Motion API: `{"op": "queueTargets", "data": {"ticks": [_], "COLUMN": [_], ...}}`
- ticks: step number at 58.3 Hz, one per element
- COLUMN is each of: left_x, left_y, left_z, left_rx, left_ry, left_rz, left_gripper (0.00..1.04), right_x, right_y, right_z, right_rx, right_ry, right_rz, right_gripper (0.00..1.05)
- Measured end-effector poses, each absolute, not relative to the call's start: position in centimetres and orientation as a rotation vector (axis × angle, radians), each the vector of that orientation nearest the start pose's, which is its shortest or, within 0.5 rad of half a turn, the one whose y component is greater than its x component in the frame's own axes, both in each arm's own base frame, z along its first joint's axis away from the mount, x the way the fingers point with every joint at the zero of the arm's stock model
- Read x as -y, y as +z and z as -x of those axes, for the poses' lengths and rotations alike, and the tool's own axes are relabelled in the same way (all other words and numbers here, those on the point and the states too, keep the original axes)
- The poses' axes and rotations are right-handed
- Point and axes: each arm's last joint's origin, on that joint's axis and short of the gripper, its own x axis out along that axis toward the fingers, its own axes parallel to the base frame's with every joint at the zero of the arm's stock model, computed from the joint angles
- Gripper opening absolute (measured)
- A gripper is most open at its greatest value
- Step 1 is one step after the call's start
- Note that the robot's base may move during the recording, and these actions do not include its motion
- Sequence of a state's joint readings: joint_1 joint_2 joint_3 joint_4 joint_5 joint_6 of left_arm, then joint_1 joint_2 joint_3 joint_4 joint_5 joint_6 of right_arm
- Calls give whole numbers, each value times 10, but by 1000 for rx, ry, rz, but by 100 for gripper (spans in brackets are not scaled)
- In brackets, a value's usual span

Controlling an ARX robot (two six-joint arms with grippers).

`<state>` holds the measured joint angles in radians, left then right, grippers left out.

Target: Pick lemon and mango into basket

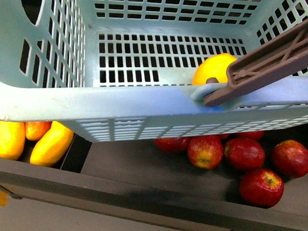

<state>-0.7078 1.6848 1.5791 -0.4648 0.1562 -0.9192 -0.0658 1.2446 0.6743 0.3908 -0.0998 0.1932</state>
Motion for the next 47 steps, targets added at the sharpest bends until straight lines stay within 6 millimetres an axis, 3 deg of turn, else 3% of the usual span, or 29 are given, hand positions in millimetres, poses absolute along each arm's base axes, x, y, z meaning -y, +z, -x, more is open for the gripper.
{"op": "queueTargets", "data": {"ticks": [3, 8, 25, 29, 35, 47], "left_x": [251, 251, 252, 252, 252, 252], "left_y": [348, 348, 348, 348, 348, 348], "left_z": [-287, -287, -286, -286, -286, -286], "left_rx": [-897, -898, -907, -901, -900, -903], "left_ry": [-512, -513, -520, -512, -514, -515], "left_rz": [677, 678, 684, 682, 679, 683], "left_gripper": [8, 8, 8, 8, 8, 8], "right_x": [23, 27, 15, 10, 3, 1], "right_y": [254, 249, 215, 206, 199, 189], "right_z": [-264, -251, -209, -196, -186, -168], "right_rx": [-160, -38, -7, -11, -10, -9], "right_ry": [-22, -23, -3, -11, -10, -2], "right_rz": [-211, -118, -21, -11, -9, -5], "right_gripper": [94, 81, 36, 19, 3, 2]}}
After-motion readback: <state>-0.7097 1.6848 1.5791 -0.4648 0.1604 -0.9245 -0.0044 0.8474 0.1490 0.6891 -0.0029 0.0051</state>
